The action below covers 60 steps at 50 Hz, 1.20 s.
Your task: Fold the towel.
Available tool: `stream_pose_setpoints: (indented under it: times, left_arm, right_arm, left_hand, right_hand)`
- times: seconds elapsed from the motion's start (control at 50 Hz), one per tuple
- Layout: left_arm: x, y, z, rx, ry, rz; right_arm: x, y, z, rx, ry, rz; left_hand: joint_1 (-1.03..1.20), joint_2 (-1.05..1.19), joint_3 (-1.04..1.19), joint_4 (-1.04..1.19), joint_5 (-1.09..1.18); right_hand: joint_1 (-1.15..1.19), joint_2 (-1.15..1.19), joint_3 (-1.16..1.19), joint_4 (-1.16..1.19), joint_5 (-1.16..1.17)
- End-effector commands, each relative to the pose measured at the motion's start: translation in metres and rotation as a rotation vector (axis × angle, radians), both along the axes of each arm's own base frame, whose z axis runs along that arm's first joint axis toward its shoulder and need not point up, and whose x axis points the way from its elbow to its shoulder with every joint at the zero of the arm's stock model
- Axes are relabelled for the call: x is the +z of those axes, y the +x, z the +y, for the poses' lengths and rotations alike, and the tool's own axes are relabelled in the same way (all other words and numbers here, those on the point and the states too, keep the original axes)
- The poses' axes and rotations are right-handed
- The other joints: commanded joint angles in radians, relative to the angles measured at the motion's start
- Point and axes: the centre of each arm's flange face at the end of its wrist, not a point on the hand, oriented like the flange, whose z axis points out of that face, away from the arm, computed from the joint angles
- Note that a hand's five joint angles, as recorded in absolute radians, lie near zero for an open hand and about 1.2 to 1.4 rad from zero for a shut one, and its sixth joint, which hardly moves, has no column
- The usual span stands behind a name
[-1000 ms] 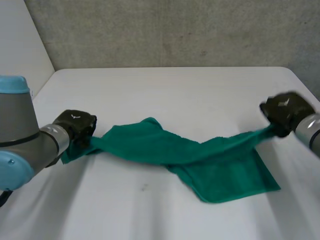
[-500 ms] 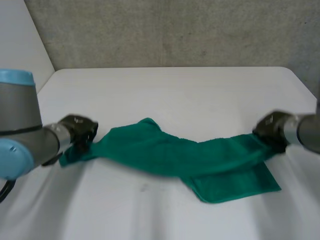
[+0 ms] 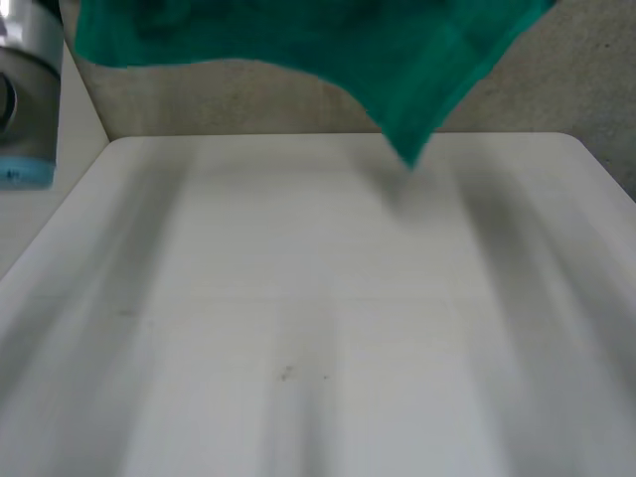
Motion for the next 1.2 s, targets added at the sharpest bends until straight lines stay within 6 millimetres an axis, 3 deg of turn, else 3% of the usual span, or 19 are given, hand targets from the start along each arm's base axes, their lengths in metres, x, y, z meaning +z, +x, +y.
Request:
stream_pose_setpoints:
  times: [0.02,0.06,0.12,0.2,0.22,0.3,0.4,0.48,0.52,0.56,0.68,0.78,0.86,0.88,0.92,0.94,1.04,1.14,1.2]
  left_arm:
    - [-0.083,0.018,0.005,0.007,0.278,-0.022]
    - [-0.117,0.019,0.013,0.005,0.376,-0.042]
    - [-0.141,0.020,0.017,0.002,0.443,-0.057]
    - [-0.190,0.020,0.022,-0.022,0.578,-0.099]
    - [-0.209,0.019,0.025,-0.029,0.629,-0.117]
    - [-0.230,0.020,0.031,-0.028,0.703,-0.134]
    - [-0.227,0.023,0.044,-0.019,0.761,-0.168]
    - [-0.198,0.028,0.058,-0.002,0.765,-0.211]
    - [-0.168,0.035,0.076,0.019,0.773,-0.259]
    - [-0.153,0.038,0.086,0.026,0.774,-0.287]
    - [-0.099,0.045,0.126,0.042,0.734,-0.367]
    - [-0.098,0.045,0.134,0.030,0.756,-0.384]
    - [-0.119,0.042,0.128,0.009,0.829,-0.402]
    - [-0.150,0.041,0.114,0.003,0.933,-0.424]
    - [-0.171,0.040,0.105,0.003,0.999,-0.443]
    - [-0.181,0.039,0.101,0.003,1.028,-0.453]
    - [-0.227,0.032,0.066,0.018,1.115,-0.519]
    - [-0.214,0.024,0.030,0.066,1.008,-0.504]
    - [-0.169,0.012,0.004,0.080,0.804,-0.453]
  right_arm:
    - [-0.094,0.009,0.012,0.107,0.263,0.116]
    - [-0.132,0.010,0.019,0.144,0.375,0.148]
    - [-0.148,0.010,0.023,0.155,0.424,0.159]
    - [-0.219,0.012,0.018,0.157,0.623,0.198]
    - [-0.219,0.012,0.018,0.157,0.623,0.198]
    - [-0.252,0.012,0.020,0.158,0.749,0.232]
    - [-0.240,0.007,0.027,0.144,0.791,0.268]
    - [-0.192,-0.002,0.044,0.096,0.769,0.334]
    - [-0.176,-0.005,0.052,0.080,0.756,0.363]
    - [-0.141,-0.015,0.085,0.041,0.768,0.503]
    - [-0.120,-0.028,0.121,0.015,0.794,0.684]
    - [-0.115,-0.028,0.128,0.021,0.768,0.712]
    - [-0.150,-0.024,0.117,0.048,0.872,0.737]
    - [-0.171,-0.022,0.108,0.064,0.934,0.754]
    - [-0.184,-0.020,0.103,0.074,0.971,0.764]
    - [-0.214,-0.018,0.093,0.090,1.059,0.787]
    - [-0.252,-0.014,0.069,0.061,1.138,0.827]
    - [-0.240,-0.006,0.029,-0.041,1.006,0.793]
    - [-0.184,0.002,-0.002,-0.119,0.775,0.627]
  left_hand:
    - [0.254,0.196,0.204,0.202,0.265]
    - [0.254,0.196,0.204,0.202,0.265]
    - [0.254,0.196,0.204,0.202,0.265]
    - [0.254,0.196,0.204,0.202,0.265]
    - [0.254,0.196,0.204,0.202,0.265]
    - [0.254,0.196,0.204,0.202,0.265]
    - [0.254,0.196,0.204,0.202,0.265]
    - [0.254,0.196,0.204,0.202,0.265]
    - [0.254,0.196,0.204,0.202,0.265]
    - [0.254,0.196,0.204,0.202,0.265]
    - [0.254,0.196,0.204,0.202,0.265]
    - [0.254,0.196,0.204,0.202,0.265]
    - [0.254,0.196,0.204,0.202,0.265]
    - [0.254,0.196,0.204,0.202,0.265]
    - [0.254,0.196,0.204,0.202,0.265]
    - [0.254,0.196,0.204,0.202,0.265]
    - [0.254,0.196,0.204,0.202,0.265]
    - [0.254,0.196,0.204,0.202,0.265]
    - [0.254,0.196,0.204,0.202,0.265]
  right_hand:
    - [0.413,0.218,0.216,0.205,0.230]
    - [0.413,0.218,0.216,0.205,0.230]
    - [0.413,0.218,0.216,0.205,0.230]
    - [0.413,0.218,0.216,0.205,0.230]
    - [0.413,0.218,0.216,0.205,0.230]
    - [0.413,0.218,0.216,0.205,0.230]
    - [0.413,0.218,0.216,0.205,0.230]
    - [0.413,0.218,0.216,0.205,0.230]
    - [0.413,0.218,0.216,0.205,0.230]
    - [0.413,0.218,0.216,0.205,0.230]
    - [0.413,0.218,0.216,0.205,0.230]
    - [0.413,0.218,0.216,0.205,0.230]
    - [0.413,0.218,0.216,0.205,0.230]
    - [0.413,0.218,0.216,0.205,0.230]
    - [0.413,0.218,0.216,0.205,0.230]
    - [0.413,0.218,0.216,0.205,0.230]
    - [0.413,0.218,0.216,0.205,0.230]
    - [0.413,0.218,0.216,0.205,0.230]
    - [0.413,0.218,0.216,0.205,0.230]
